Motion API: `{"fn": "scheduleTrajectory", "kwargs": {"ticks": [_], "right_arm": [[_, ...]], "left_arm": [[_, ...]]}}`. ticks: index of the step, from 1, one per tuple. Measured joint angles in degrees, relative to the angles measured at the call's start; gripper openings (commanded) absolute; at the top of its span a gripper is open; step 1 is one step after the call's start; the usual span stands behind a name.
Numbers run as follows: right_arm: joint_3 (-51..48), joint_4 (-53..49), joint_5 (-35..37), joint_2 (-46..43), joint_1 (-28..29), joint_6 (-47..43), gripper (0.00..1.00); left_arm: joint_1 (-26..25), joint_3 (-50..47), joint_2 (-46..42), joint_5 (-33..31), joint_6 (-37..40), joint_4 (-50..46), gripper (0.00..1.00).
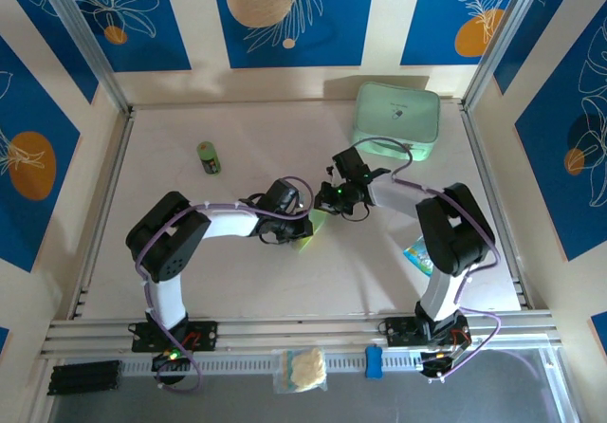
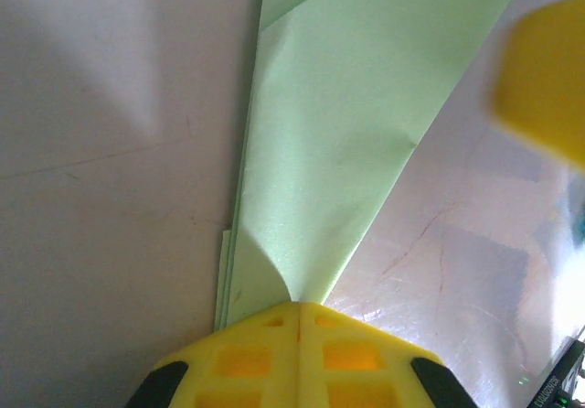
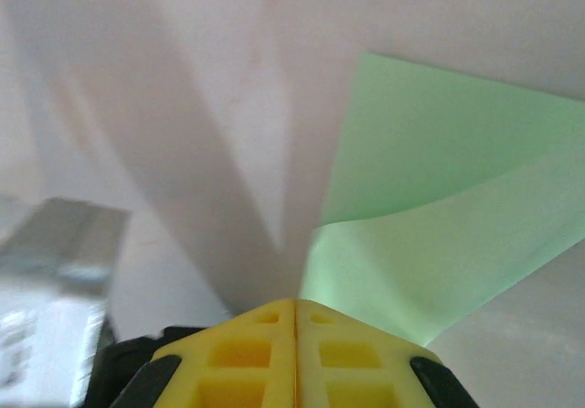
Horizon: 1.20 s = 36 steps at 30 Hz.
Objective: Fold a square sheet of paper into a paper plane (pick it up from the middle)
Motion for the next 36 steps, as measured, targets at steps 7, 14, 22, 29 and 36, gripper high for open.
{"fn": "scheduleTrajectory", "kwargs": {"ticks": [7, 14, 22, 29, 36], "right_arm": [[-3.32, 2.12, -0.09, 0.11, 0.61, -0.83, 0.07], [-3.45, 2.95, -0.07, 3.98, 0.74, -0.9, 0.07], [-3.5, 5.01, -4.44, 6.29, -1.86, -0.92, 0.06], [-4.87, 10.21, -6.4, 6.8, -7.58, -0.87, 0.06], [-4.72, 12.2, -4.94, 7.17, -13.7, -0.63, 0.06]], "left_arm": [[0.0, 0.0, 0.0, 0.0, 0.0, -0.02, 0.0], [0.02, 0.0, 0.0, 0.0, 0.0, -0.04, 0.0], [0.04, -2.29, -0.44, 0.52, 0.0, 3.04, 0.0], [0.15, -3.76, -0.55, 1.55, 0.0, 5.64, 0.0], [0.26, -3.91, -0.48, 2.01, 0.0, 6.12, 0.0]]}}
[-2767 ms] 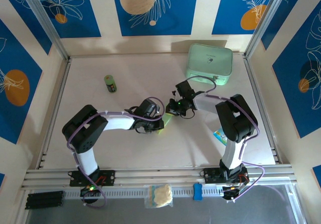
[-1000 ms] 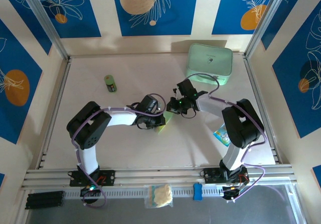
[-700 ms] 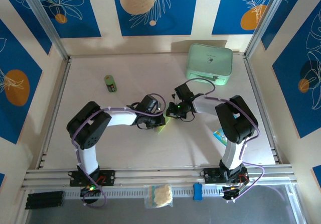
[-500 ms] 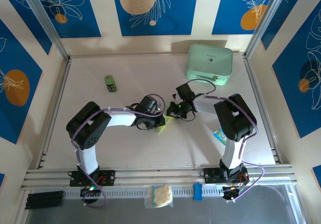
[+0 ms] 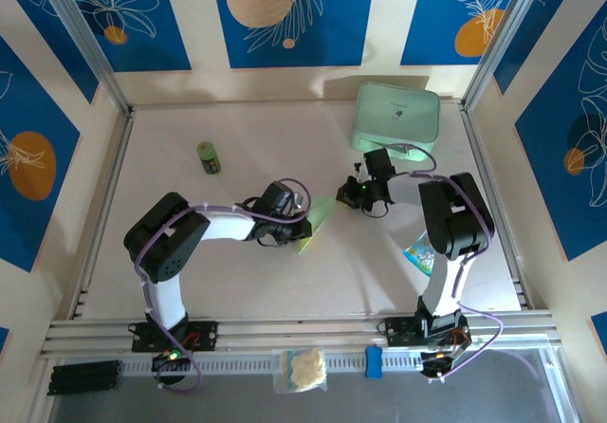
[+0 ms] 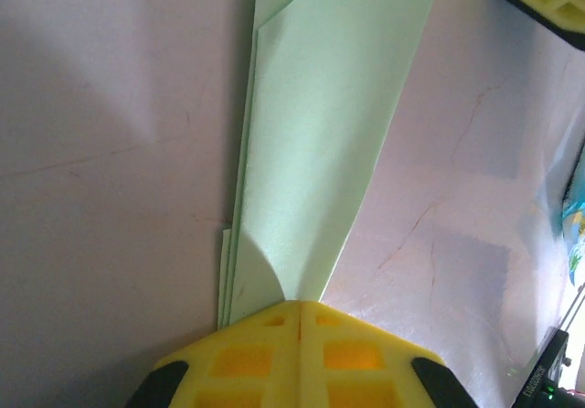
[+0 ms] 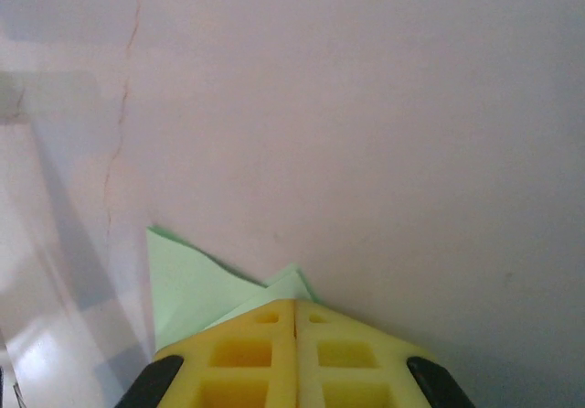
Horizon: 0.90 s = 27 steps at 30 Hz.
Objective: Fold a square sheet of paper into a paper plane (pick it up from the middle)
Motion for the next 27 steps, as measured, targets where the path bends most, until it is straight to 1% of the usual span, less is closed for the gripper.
{"fn": "scheduleTrajectory", "kwargs": {"ticks": [5, 7, 11, 15, 19, 21, 27], "right_arm": [[0.72, -0.46, 2.05, -0.26, -1.95, 0.52, 0.06], [0.7, -1.75, 3.91, -2.08, -2.01, 0.68, 0.07], [0.52, -2.95, 6.23, -8.39, 0.79, 0.63, 0.06], [-0.68, -2.14, 6.6, -12.46, 5.62, 1.09, 0.06], [-2.36, -2.34, 5.29, -10.54, 10.03, 1.88, 0.06], [-2.38, -2.38, 4.44, -8.61, 11.26, 2.01, 0.06], [-2.36, -2.43, 3.28, -3.67, 11.98, 2.4, 0.05]], "left_arm": [[0.11, 0.15, 0.04, 0.61, 0.02, -0.35, 0.0], [0.15, 0.46, 0.04, 0.83, 0.07, -1.11, 0.0], [0.15, 1.09, 0.04, 1.01, 0.39, -2.58, 0.0], [0.15, 1.77, 0.04, 1.18, 0.96, -4.15, 0.0], [0.15, 2.16, 0.04, 1.25, 1.11, -5.05, 0.0], [0.15, 2.4, 0.04, 1.25, 1.11, -5.57, 0.0], [0.15, 2.69, 0.04, 1.33, 1.18, -6.03, 0.0]]}}
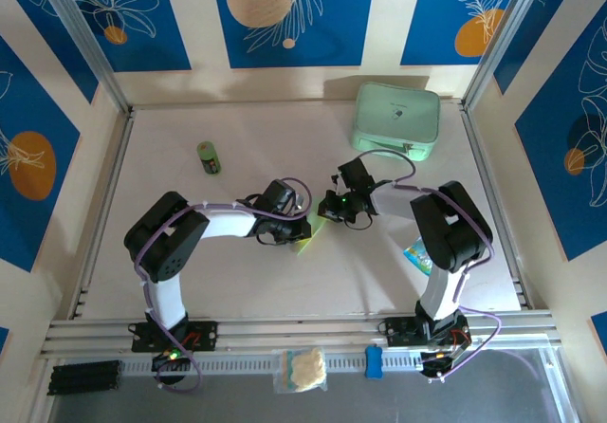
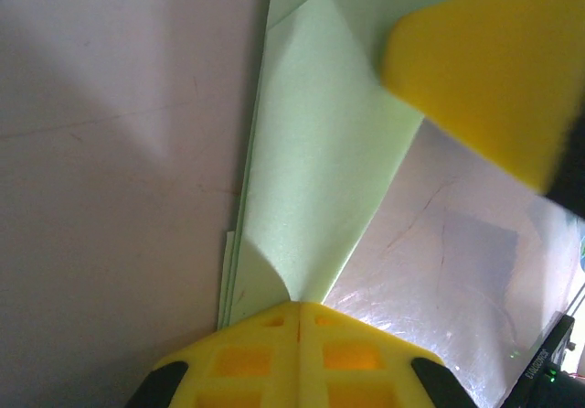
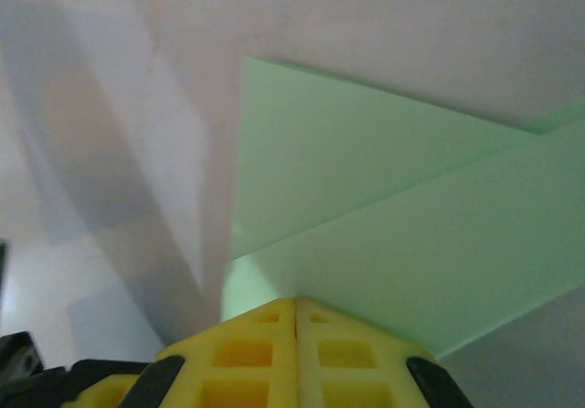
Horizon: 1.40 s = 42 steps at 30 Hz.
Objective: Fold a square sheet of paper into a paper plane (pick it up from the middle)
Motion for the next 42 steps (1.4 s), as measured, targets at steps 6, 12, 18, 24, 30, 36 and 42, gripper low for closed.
{"fn": "scheduleTrajectory", "kwargs": {"ticks": [6, 12, 18, 24, 30, 36, 42], "right_arm": [[0.72, 0.09, -0.79, 1.36, -0.02, 0.17, 0.04], [1.05, 0.28, -1.14, 1.86, -0.28, 0.37, 0.04], [1.27, 0.44, -1.4, 2.12, -0.39, 0.39, 0.03], [1.38, 0.39, -1.42, 2.23, -0.55, 0.39, 0.03], [1.86, -0.11, -1.84, 2.71, -0.63, 0.39, 0.03], [2.34, -0.15, -3.43, 3.5, -0.79, 0.46, 0.03], [2.56, -0.33, -4.26, 3.74, -1.14, 0.63, 0.03]], "left_arm": [[0.0, 0.74, -0.07, 0.35, 1.86, -1.05, 0.03], [-0.02, 2.97, -0.04, 0.35, 3.54, -1.22, 0.07], [-0.02, 5.11, 1.99, 0.31, 3.82, -0.28, 0.03], [-0.02, 5.35, 3.91, 0.35, 3.85, -0.68, 0.01], [-0.04, 4.31, 3.43, 0.28, 4.11, -0.07, 0.01], [-0.13, 0.61, 0.31, -0.17, 4.66, -0.44, 0.0], [-0.59, -1.95, -2.84, -0.35, 6.19, -4.11, 0.0]]}}
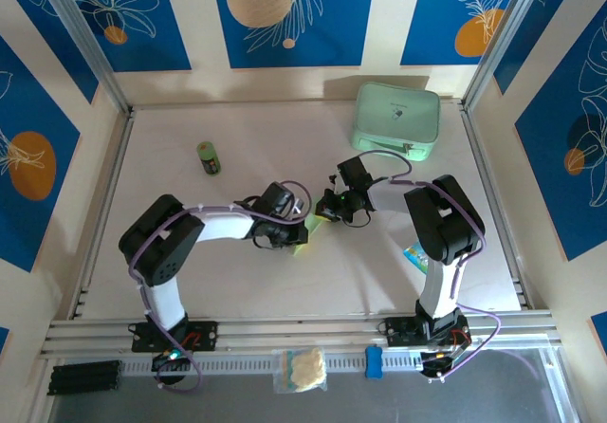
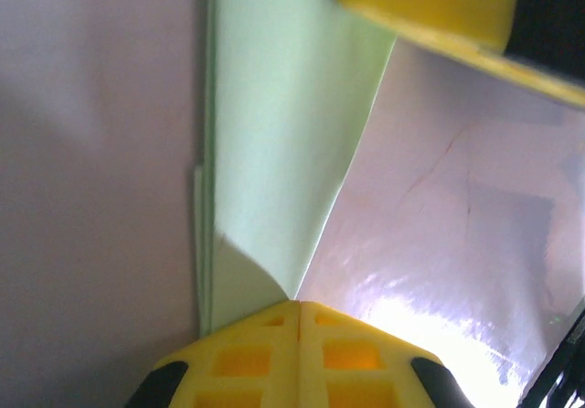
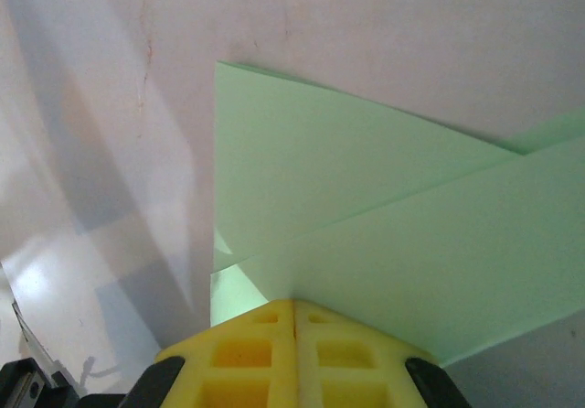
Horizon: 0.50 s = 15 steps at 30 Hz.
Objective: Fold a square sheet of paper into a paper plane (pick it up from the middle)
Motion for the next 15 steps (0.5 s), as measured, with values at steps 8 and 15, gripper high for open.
{"fn": "scheduleTrajectory", "kwargs": {"ticks": [8, 15], "right_arm": [[0.15, -0.09, -0.61, 0.24, -0.2, -0.02, 0.03], [1.33, -1.57, -0.42, 0.44, -0.02, -1.27, 0.05]], "left_arm": [[-0.44, -5.11, -4.5, 0.0, 0.72, -1.25, 0.0], [-0.55, -7.61, -8.7, -0.42, 2.62, -6.6, 0.01]]}}
